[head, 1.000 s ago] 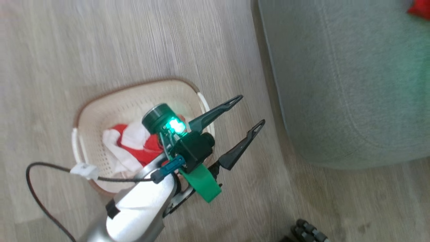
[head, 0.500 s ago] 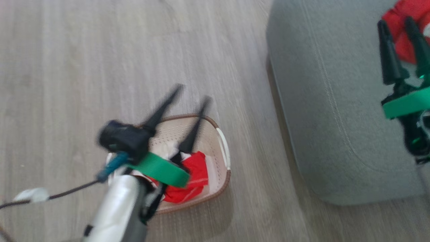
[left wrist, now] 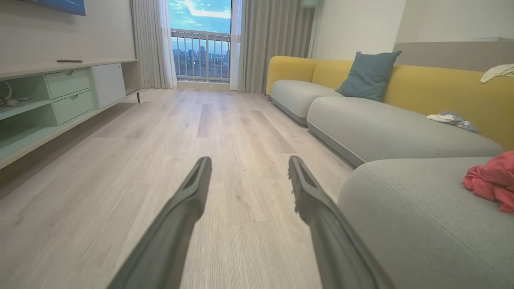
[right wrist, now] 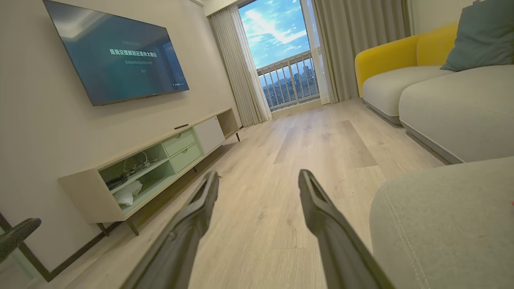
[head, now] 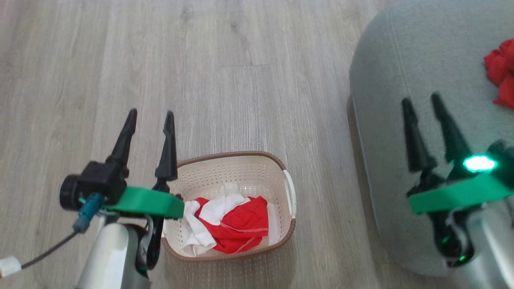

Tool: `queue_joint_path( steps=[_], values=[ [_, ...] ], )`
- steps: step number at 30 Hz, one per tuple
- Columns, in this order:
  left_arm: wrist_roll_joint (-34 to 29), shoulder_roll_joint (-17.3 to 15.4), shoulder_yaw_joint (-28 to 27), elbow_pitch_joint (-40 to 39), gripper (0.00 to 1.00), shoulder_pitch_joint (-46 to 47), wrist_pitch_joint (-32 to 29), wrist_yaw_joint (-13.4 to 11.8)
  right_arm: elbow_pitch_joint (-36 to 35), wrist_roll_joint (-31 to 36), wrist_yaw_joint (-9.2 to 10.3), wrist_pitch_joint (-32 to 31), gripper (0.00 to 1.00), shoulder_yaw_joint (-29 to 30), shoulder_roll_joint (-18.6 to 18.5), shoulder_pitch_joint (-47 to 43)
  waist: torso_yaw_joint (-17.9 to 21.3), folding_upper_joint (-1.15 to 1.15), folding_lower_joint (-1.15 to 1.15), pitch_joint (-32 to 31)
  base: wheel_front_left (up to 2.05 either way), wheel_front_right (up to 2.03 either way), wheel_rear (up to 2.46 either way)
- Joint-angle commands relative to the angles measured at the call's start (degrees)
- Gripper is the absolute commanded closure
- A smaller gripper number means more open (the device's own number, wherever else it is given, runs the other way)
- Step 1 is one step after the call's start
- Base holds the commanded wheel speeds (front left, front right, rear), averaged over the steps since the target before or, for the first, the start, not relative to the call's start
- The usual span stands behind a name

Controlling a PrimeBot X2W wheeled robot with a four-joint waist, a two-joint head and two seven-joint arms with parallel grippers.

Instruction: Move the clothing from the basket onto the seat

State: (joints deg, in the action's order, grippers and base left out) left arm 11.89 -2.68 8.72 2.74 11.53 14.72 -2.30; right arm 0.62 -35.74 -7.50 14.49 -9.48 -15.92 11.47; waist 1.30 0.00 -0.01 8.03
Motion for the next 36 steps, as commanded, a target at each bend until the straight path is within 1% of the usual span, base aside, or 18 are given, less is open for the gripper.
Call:
queue_joint_path(
  steps=[1, 6, 8, 13, 22, 36],
  values=[
    [-0.88, -0.21, -2.22, -1.25, 0.0, 0.55, 0.28, -0.35, -1.19, 2.0, 0.01, 0.51, 0.0, 0.03, 0.96, -1.05, -0.5, 0.0, 0.01, -0.19, 0.0, 0.0, 0.0],
    [-2.1, -0.21, -2.22, 0.89, 0.0, -1.26, 0.28, -0.71, 1.07, 7.46, 0.01, 0.51, 0.0, 1.38, 5.73, -4.31, -0.95, 0.0, 0.01, -0.45, 0.0, 0.0, 0.0],
    [-2.6, -0.21, -1.87, 1.76, 0.0, -1.86, 0.28, -0.93, 2.02, 8.53, 0.01, 0.51, 0.0, 2.16, 7.53, -5.31, -1.03, 0.0, 0.01, -0.62, 0.0, 0.0, 0.0],
    [-2.67, -0.21, -0.66, 3.81, 0.0, -3.0, 0.28, -1.75, 4.0, 10.62, 0.01, 0.51, 0.0, 4.12, 10.01, -6.93, -1.2, 0.0, 0.01, -0.8, 0.0, 0.0, 0.0],
    [-2.15, -0.21, 0.49, 5.44, 0.0, -3.24, 0.28, -2.25, 4.92, 11.45, 0.01, 0.51, 0.0, 5.63, 11.35, -6.8, -1.31, 0.0, 0.01, -0.66, 0.0, 0.0, 0.0],
    [-1.87, -0.2, 0.73, 5.94, 0.0, -3.34, 0.28, -2.24, 5.01, 12.46, 0.01, 0.51, 0.0, 6.77, 11.52, -6.52, -1.0, 0.0, 0.01, -1.38, 0.0, 0.0, 0.0]
  ],
)
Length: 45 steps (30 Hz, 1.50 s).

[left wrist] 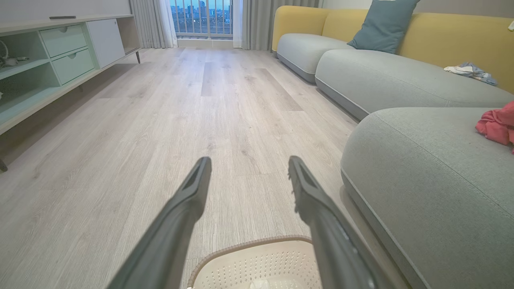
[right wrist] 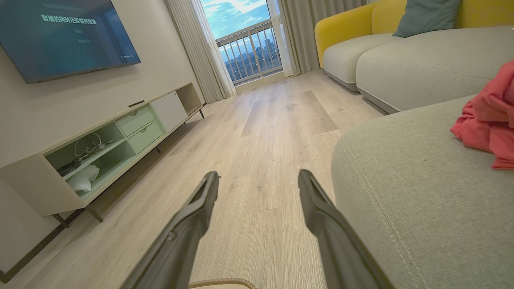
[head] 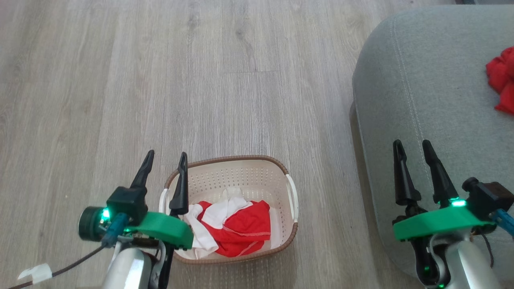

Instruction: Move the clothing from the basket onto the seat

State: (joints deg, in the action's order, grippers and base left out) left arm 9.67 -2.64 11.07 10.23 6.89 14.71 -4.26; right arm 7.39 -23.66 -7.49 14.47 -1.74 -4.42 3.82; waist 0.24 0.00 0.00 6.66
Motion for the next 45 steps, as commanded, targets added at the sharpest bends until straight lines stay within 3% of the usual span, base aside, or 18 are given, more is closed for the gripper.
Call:
queue_joint_path(
  steps=[1, 8, 15, 23, 28, 45],
  values=[
    [0.34, -0.24, -1.59, -1.52, 0.0, 1.29, 0.29, -0.27, -1.78, 0.37, 0.0, 0.52, 0.0, -0.96, 0.02, 1.17, 0.1, 0.0, 0.0, 0.01, 0.0, 0.0, 0.0],
    [0.52, -0.24, -1.02, -0.93, 0.0, 1.77, 0.29, 0.11, -2.5, 1.04, 0.0, 0.52, 0.0, -1.1, -0.2, 1.88, 0.33, 0.0, 0.0, 1.34, 0.0, 0.0, 0.0],
    [-0.23, -0.24, 1.04, 6.41, 0.0, 4.05, 0.29, 1.22, -3.51, 4.57, 0.0, 0.52, 0.0, -0.4, -0.72, 4.44, 0.9, 0.0, 0.0, 6.15, 0.0, 0.0, 0.0],
    [-3.59, -0.24, 3.57, 18.49, 0.0, 10.84, 0.29, 3.03, -5.68, 8.38, 0.0, 0.52, 0.0, -1.3, -1.69, 7.78, 1.85, 0.0, 0.0, 16.52, 0.0, 0.0, 0.0],
    [-7.36, -1.26, 6.03, 27.47, 0.0, 17.78, 0.29, 6.0, -8.39, 10.15, 0.0, 0.52, 0.0, -2.01, -1.6, 10.29, 2.92, 0.0, 0.0, 24.41, 0.0, 0.0, 0.0],
    [-14.69, -5.57, 13.75, 56.27, 0.0, 40.13, 0.29, 8.8, -14.28, 12.82, 0.0, 0.52, 0.0, -8.11, 0.48, 14.08, 10.33, 0.0, 0.0, 43.44, 0.0, 0.0, 0.0]
  ],
)
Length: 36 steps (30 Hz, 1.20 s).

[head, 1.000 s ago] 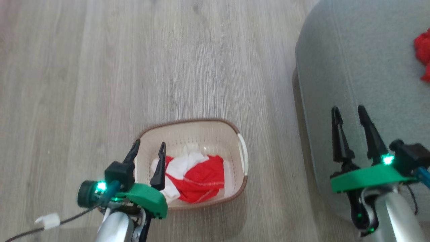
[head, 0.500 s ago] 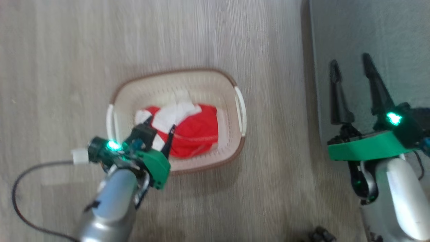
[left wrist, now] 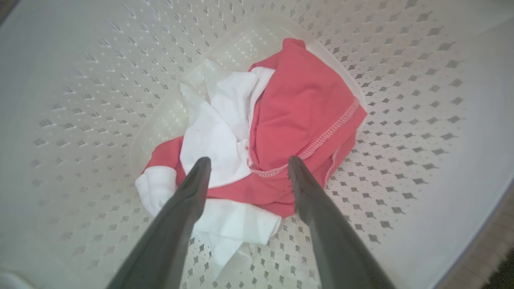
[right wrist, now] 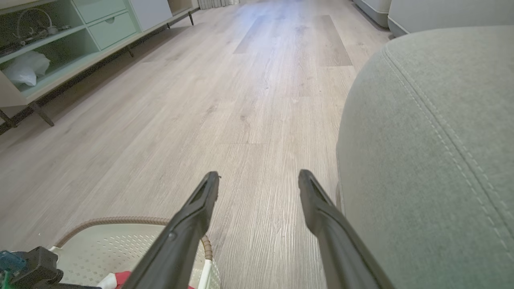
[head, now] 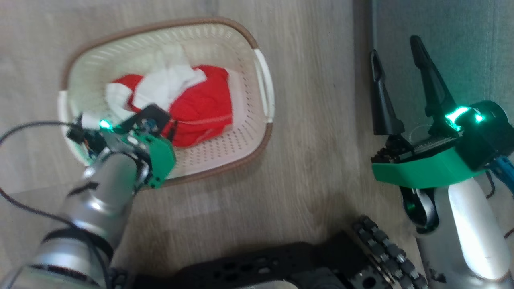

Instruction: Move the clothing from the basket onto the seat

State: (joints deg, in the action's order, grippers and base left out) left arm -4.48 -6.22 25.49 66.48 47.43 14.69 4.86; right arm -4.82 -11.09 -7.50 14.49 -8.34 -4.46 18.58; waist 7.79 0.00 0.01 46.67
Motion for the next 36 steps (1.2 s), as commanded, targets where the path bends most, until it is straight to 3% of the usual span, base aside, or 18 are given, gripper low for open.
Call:
queue_joint_path(
  steps=[1, 12, 21, 35, 36],
  values=[
    [-0.86, -2.24, -0.32, 0.86, 0.0, 0.46, 0.31, -0.56, -2.24, 0.18, 0.01, 0.51, 0.0, -1.64, 0.63, -0.51, 3.16, 0.0, -0.01, 4.05, 0.0, 0.0, 0.0],
    [-2.5, -5.58, 2.28, 6.61, 0.0, 6.9, -2.55, -0.75, -4.33, -2.06, 0.01, 0.51, 0.0, -4.89, 1.54, 0.73, 8.19, 0.0, -0.01, 10.33, 0.0, 0.0, 0.0],
    [-3.99, -7.18, 4.7, 7.34, 0.0, 8.29, -10.15, -2.29, -6.96, -4.68, 0.01, 0.51, 0.0, -4.39, 1.57, -1.69, 9.11, 0.0, -0.01, 12.35, 0.0, 0.0, 0.0],
    [-3.51, -8.98, 5.79, 7.45, 0.0, 9.14, -14.56, -4.94, -7.42, -7.01, 0.01, 0.51, 0.0, -2.65, 1.57, -3.75, 9.97, 0.0, -0.01, 13.29, 0.0, 0.0, 0.0],
    [-2.98, -9.09, 5.56, 7.46, 0.51, 9.15, -14.84, -5.21, -7.56, -7.86, 0.01, 0.51, 0.0, -1.76, 1.57, -3.83, 10.06, 0.0, -0.01, 13.28, 0.0, 0.0, 0.0]
  ],
)
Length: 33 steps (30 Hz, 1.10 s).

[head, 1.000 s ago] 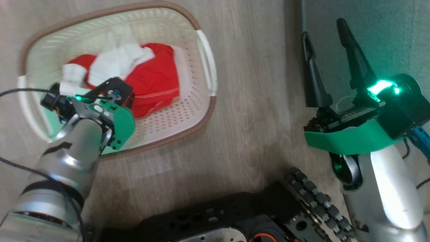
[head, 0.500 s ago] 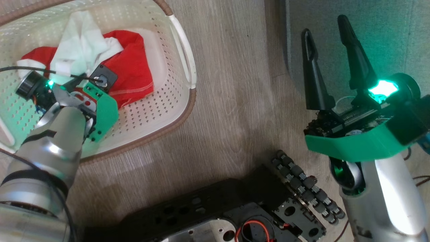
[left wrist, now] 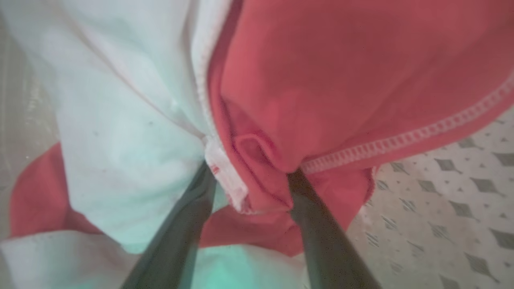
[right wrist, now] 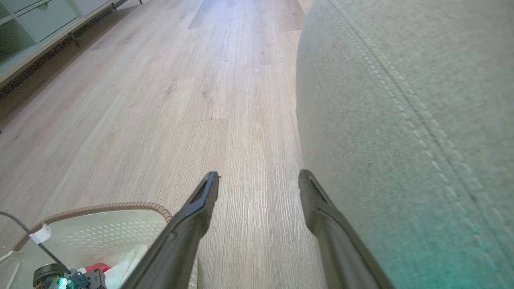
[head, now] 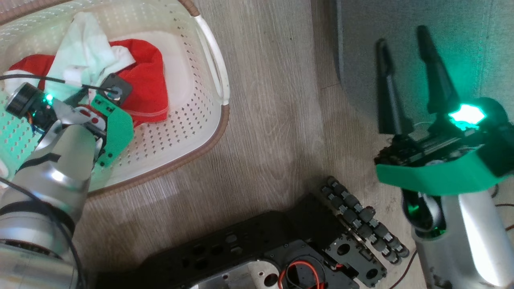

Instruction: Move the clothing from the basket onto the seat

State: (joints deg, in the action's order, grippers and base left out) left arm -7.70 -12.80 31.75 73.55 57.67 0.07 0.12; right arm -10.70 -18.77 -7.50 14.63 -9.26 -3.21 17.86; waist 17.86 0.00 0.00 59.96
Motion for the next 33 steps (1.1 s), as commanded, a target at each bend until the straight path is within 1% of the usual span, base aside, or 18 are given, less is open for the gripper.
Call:
queue_joint_path(
  steps=[1, 2, 11, 19, 21, 27, 33],
  values=[
    [0.53, -2.52, -0.83, 0.39, 0.73, -1.08, -0.04, -0.7, -1.71, -0.53, 0.01, 0.37, 0.0, -0.58, 0.33, -3.14, 0.04, 0.0, 0.0, -0.02, 0.0, 0.0, 0.0],
    [0.69, -2.56, -0.83, 0.4, 1.0, -1.11, 0.04, -0.82, -1.71, -0.67, 0.01, 0.37, 0.0, -0.49, 0.33, -3.14, 0.1, 0.0, 0.0, -0.05, 0.0, 0.0, 0.0],
    [1.67, -2.69, -0.14, 0.4, 1.0, -1.51, 0.74, -0.24, -1.02, -0.57, 0.01, 0.37, 0.0, -0.98, 0.33, -1.83, 0.58, 0.0, 0.0, -1.24, 0.0, 0.0, 0.0],
    [4.17, -2.16, -1.15, 0.4, 1.0, -3.53, 4.35, -1.18, 0.06, -0.2, 0.01, 0.37, 0.0, -1.23, 0.33, 0.81, 1.36, 0.0, 0.0, -5.32, 0.0, 0.0, 0.0],
    [4.82, -1.73, -1.38, 0.4, 1.0, -4.26, 6.01, -1.42, 0.6, -0.17, 0.01, 0.37, 0.0, -1.09, 0.33, 1.39, 1.15, 0.0, 0.0, -7.05, 0.0, 0.0, 0.0],
    [6.65, 1.25, -1.74, 0.4, 1.0, -6.92, 11.33, -1.95, 2.64, 1.4, 0.01, 0.37, 0.0, -0.54, 0.33, 1.3, -1.2, 0.0, 0.0, -14.75, 0.0, 0.0, 0.0],
    [7.87, 3.04, -1.87, -0.13, 1.0, -8.49, 14.04, -2.27, 4.62, 2.47, 0.01, 0.37, 0.0, -0.99, 0.33, 0.68, -3.3, 0.0, 0.0, -20.32, 0.0, 0.0, 0.0]
  ],
)
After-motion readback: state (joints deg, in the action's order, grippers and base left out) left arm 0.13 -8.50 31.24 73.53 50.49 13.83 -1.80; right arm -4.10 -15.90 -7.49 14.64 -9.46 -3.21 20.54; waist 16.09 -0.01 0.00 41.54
